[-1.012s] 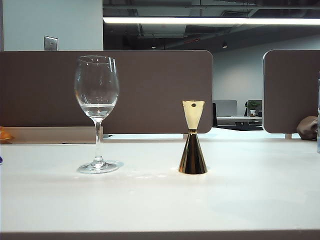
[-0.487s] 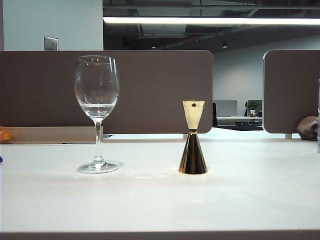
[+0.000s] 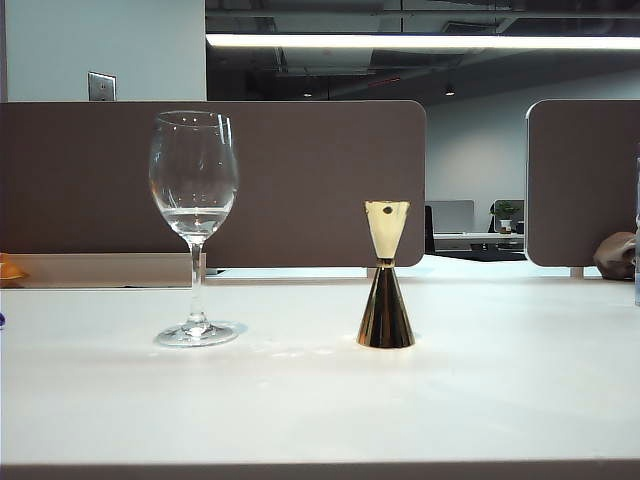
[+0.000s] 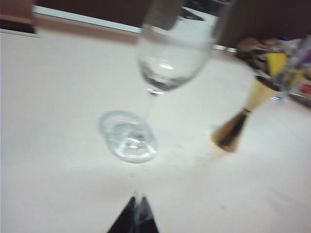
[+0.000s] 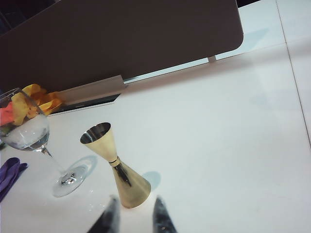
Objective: Pick up the jigger and pour the water inside into the glass.
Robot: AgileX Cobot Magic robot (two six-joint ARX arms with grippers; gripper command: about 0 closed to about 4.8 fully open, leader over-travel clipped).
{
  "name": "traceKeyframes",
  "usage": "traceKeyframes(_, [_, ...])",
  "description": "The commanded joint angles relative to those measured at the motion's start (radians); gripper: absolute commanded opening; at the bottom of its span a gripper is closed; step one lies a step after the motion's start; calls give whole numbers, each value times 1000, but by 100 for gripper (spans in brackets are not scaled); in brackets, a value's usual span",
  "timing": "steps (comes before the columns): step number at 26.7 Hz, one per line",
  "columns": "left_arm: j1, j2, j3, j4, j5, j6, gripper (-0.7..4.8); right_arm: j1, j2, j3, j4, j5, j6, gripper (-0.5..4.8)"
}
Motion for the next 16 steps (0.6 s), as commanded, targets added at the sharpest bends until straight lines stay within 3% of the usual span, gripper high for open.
traceKeyframes(1, [1,1,0,5,121,-9,-5,1,-1,5,-26,-12,-10,94])
traceKeyframes(5, [1,1,0,5,175,-8,-5,1,0,5,-36,-13,-11,94])
traceKeyframes(16, [2,1,0,5,153,29,-5,20,8,8,-60,5,-77,84])
